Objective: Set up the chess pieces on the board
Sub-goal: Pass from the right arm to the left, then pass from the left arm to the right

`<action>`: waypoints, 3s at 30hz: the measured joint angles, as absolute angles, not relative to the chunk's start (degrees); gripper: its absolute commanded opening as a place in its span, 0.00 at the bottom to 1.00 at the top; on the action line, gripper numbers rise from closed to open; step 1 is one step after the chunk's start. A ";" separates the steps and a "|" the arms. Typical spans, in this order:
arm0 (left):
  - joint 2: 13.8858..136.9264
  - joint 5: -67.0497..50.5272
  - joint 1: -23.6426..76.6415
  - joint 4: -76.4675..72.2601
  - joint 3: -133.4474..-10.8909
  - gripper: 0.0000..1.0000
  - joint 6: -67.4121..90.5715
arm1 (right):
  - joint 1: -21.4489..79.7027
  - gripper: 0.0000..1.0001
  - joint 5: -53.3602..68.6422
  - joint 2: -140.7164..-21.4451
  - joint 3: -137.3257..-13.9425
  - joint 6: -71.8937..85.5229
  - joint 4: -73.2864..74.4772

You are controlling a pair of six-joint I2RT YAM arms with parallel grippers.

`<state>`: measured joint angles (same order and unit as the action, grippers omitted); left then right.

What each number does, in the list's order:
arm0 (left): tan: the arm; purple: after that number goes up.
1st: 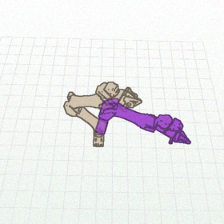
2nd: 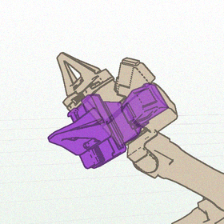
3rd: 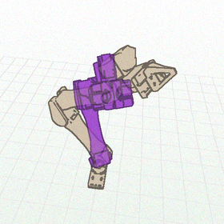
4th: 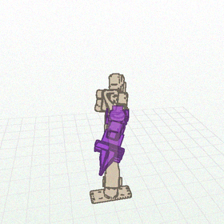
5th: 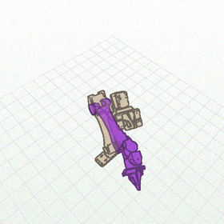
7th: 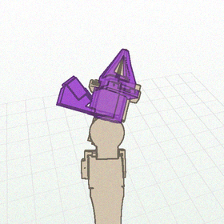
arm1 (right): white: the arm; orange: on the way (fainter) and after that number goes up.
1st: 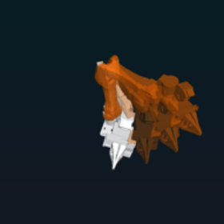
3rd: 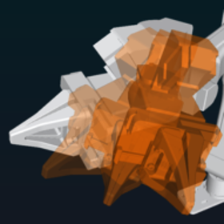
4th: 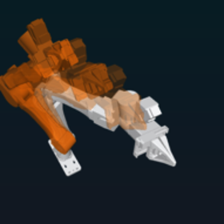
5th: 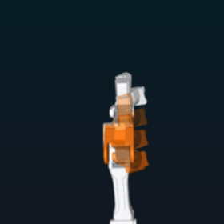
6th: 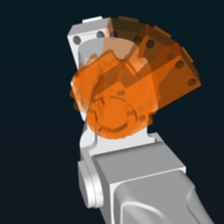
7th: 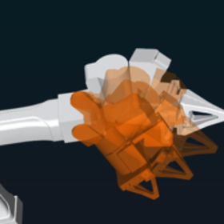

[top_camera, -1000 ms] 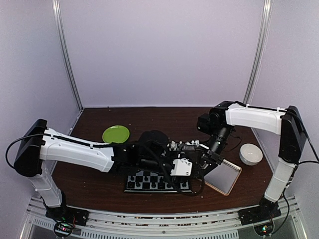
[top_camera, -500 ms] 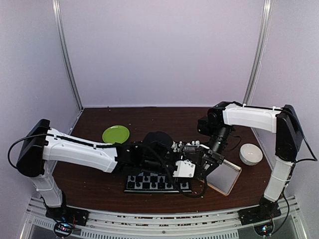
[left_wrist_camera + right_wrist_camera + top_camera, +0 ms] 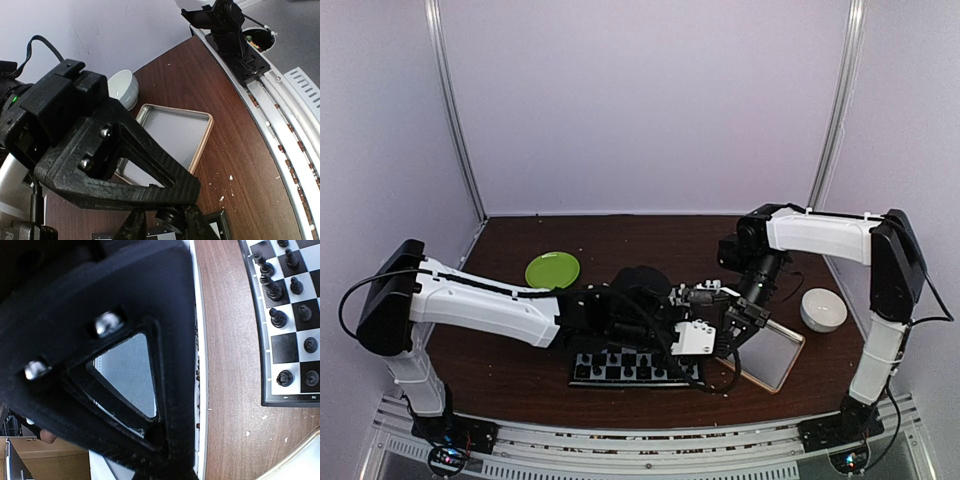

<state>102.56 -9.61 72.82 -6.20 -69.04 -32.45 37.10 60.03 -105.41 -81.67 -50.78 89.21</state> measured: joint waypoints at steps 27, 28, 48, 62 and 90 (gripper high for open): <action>103.33 -5.93 70.57 -8.97 -68.10 0.07 -21.89 | 29.61 0.38 62.85 -105.75 -84.16 -52.12 90.35; 103.33 -6.15 69.93 -9.74 -67.33 0.07 -20.18 | 28.51 0.38 62.89 -105.38 -84.16 -52.27 90.26; 103.39 -13.23 60.03 -30.52 -60.29 0.09 19.90 | 22.96 0.50 53.32 -76.42 -57.76 -20.64 32.16; 104.05 -16.32 58.52 -37.39 -58.22 0.10 28.51 | 28.86 0.47 51.05 -78.15 -58.00 -14.44 18.98; 104.16 -16.73 58.06 -39.86 -56.88 0.10 30.15 | 31.55 0.23 54.37 -82.94 -60.82 -15.22 22.57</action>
<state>104.16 -16.73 58.06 -39.86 -56.88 30.15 31.55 54.37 -82.94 -60.82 -15.22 22.57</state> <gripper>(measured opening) 0.133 0.284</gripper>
